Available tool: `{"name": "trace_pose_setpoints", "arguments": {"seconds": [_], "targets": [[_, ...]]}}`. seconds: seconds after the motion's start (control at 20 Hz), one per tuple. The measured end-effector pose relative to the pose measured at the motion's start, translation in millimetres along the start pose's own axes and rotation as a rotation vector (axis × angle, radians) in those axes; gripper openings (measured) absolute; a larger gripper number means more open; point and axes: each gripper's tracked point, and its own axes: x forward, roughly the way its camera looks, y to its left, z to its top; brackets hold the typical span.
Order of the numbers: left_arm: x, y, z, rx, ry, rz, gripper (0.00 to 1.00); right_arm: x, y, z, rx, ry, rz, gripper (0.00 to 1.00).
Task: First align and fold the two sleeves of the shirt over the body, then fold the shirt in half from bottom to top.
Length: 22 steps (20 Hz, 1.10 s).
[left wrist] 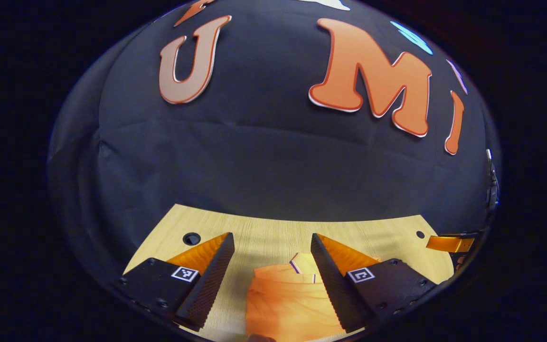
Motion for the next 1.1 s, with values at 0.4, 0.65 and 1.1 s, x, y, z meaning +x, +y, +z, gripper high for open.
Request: {"name": "trace_pose_setpoints", "arguments": {"seconds": [0.4,0.65,1.1], "targets": [[-63,-33,7,0.034,-0.089,-0.030,0.98,-56,8,3,-0.073,-0.111,-0.001,0.99],[-105,-47,11,0.052,-0.150,-0.033,0.98,-92,16,0,-0.113,-0.193,0.001,0.99],[-192,-62,23,0.091,-0.294,-0.011,0.97,-139,49,-4,-0.212,-0.333,0.060,0.99]]}}
